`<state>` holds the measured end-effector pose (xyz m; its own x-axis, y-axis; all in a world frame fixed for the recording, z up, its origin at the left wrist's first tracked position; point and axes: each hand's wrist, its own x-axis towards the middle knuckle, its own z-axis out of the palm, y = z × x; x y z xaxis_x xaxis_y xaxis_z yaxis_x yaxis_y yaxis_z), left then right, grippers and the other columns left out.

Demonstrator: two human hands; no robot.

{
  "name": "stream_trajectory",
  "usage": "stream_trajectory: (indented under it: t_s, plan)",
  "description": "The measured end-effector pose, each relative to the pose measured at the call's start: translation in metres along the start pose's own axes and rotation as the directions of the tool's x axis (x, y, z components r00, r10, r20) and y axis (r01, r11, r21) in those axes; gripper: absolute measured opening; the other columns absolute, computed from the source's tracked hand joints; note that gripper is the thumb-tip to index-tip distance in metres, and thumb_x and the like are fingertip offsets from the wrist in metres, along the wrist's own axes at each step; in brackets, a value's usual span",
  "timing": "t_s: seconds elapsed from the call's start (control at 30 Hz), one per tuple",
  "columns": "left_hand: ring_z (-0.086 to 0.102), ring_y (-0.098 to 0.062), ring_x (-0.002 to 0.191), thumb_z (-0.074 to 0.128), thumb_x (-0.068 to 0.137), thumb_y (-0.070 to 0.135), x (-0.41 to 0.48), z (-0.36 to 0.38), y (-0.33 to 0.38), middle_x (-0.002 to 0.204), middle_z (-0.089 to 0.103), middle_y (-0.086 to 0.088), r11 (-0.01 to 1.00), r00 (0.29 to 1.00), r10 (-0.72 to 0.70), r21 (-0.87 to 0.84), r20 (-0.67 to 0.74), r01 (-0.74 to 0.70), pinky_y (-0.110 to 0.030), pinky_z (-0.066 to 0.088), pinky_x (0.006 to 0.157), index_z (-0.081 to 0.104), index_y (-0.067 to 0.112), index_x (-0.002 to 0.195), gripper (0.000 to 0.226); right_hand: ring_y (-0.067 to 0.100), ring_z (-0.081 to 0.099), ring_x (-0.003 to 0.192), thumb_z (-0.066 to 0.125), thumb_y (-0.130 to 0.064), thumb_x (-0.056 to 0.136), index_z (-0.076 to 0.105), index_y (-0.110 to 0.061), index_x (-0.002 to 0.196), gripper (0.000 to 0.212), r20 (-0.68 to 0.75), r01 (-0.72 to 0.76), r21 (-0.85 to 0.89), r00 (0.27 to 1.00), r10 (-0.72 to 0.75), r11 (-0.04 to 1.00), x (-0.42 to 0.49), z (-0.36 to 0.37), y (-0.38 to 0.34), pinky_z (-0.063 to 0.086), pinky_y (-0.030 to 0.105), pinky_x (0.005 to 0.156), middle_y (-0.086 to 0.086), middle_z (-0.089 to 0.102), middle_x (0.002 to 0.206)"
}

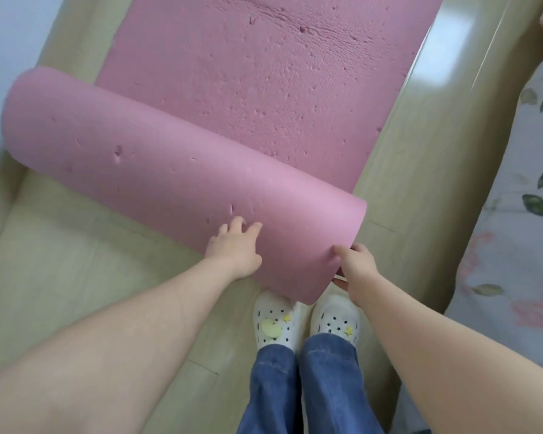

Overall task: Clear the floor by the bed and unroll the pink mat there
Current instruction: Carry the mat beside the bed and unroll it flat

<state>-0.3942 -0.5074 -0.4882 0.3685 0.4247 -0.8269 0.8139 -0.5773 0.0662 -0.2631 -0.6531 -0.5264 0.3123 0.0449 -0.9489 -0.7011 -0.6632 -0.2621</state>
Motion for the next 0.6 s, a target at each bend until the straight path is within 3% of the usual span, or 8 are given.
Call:
stream_trajectory:
  t_s: [0.1, 0.17, 0.23, 0.3, 0.43, 0.53, 0.6]
  plan:
    - [0.033, -0.028, 0.133, 0.050, 0.089, 0.021, -0.011, -0.005, 0.002, 0.144, 0.030, -0.006, 0.995, 0.957, 0.100, 0.023, -0.274, -0.098, -0.039, 0.032, 0.106, 0.022, 0.028, 0.146, 0.064, 0.027, 0.056, 0.096, 0.054, -0.016, 0.090, 0.050, -0.006, 0.123, 0.034, 0.062, -0.068, -0.046, 0.996, 0.071, 0.997, -0.018, -0.003, 0.010, 0.045, 0.039, 0.088, 0.009, 0.058, 0.101]
    - [0.032, -0.027, 0.135, 0.051, 0.089, 0.023, -0.012, -0.015, 0.003, 0.147, 0.028, -0.006, 0.986, 0.917, 0.166, 0.039, -0.362, -0.163, -0.039, 0.029, 0.108, 0.021, 0.028, 0.146, 0.064, 0.027, 0.057, 0.100, 0.056, -0.024, 0.090, 0.048, -0.007, 0.128, 0.042, 0.033, -0.029, 0.006, 0.999, 0.028, 1.000, -0.024, -0.004, 0.004, 0.043, 0.040, 0.090, 0.009, 0.059, 0.110]
    - [0.029, -0.027, 0.139, 0.051, 0.090, 0.026, -0.011, -0.023, 0.001, 0.155, 0.016, -0.005, 0.977, 0.919, 0.212, 0.056, -0.332, -0.205, -0.039, 0.027, 0.111, 0.015, 0.028, 0.149, 0.069, 0.027, 0.056, 0.102, 0.056, -0.033, 0.091, 0.047, -0.011, 0.127, 0.043, -0.066, 0.062, 0.097, 0.996, -0.055, 0.993, -0.028, -0.002, -0.004, 0.044, 0.040, 0.090, 0.008, 0.057, 0.113]
    - [0.032, -0.030, 0.137, 0.051, 0.091, 0.028, -0.012, -0.027, -0.008, 0.158, 0.009, -0.002, 0.975, 0.946, 0.224, 0.055, -0.236, -0.217, -0.040, 0.031, 0.108, 0.007, 0.028, 0.151, 0.075, 0.024, 0.053, 0.091, 0.054, -0.033, 0.092, 0.048, -0.015, 0.114, 0.029, -0.152, 0.166, 0.142, 0.978, -0.144, 0.976, -0.036, 0.007, -0.010, 0.046, 0.037, 0.083, 0.005, 0.055, 0.101]
    - [0.041, -0.032, 0.128, 0.050, 0.092, 0.030, -0.030, -0.020, -0.039, 0.147, 0.027, -0.006, 0.976, 0.965, 0.208, 0.093, -0.156, -0.196, -0.042, 0.040, 0.101, -0.004, 0.029, 0.151, 0.080, 0.026, 0.047, 0.082, 0.044, -0.020, 0.090, 0.048, -0.009, 0.095, 0.013, -0.145, 0.152, 0.073, 0.979, -0.140, 0.986, -0.058, 0.025, 0.013, 0.047, 0.038, 0.074, 0.008, 0.048, 0.087]
    - [0.038, -0.031, 0.127, 0.053, 0.089, 0.029, -0.040, -0.026, -0.061, 0.139, 0.036, -0.010, 0.950, 0.956, 0.230, 0.255, -0.182, -0.180, -0.041, 0.037, 0.101, 0.010, 0.033, 0.150, 0.075, 0.026, 0.041, 0.080, 0.046, -0.010, 0.083, 0.047, -0.010, 0.078, 0.005, -0.174, 0.112, 0.148, 0.981, -0.086, 0.983, -0.071, 0.027, 0.038, 0.042, 0.035, 0.069, 0.011, 0.045, 0.089]
    - [0.028, -0.029, 0.136, 0.057, 0.086, 0.029, -0.044, -0.026, -0.068, 0.148, 0.025, -0.008, 0.945, 0.948, 0.238, 0.273, -0.209, -0.177, -0.041, 0.031, 0.107, 0.018, 0.033, 0.148, 0.073, 0.027, 0.045, 0.081, 0.049, -0.013, 0.083, 0.051, -0.012, 0.081, 0.004, -0.171, 0.118, 0.209, 0.982, -0.082, 0.971, -0.078, 0.029, 0.043, 0.044, 0.032, 0.067, 0.008, 0.049, 0.087]
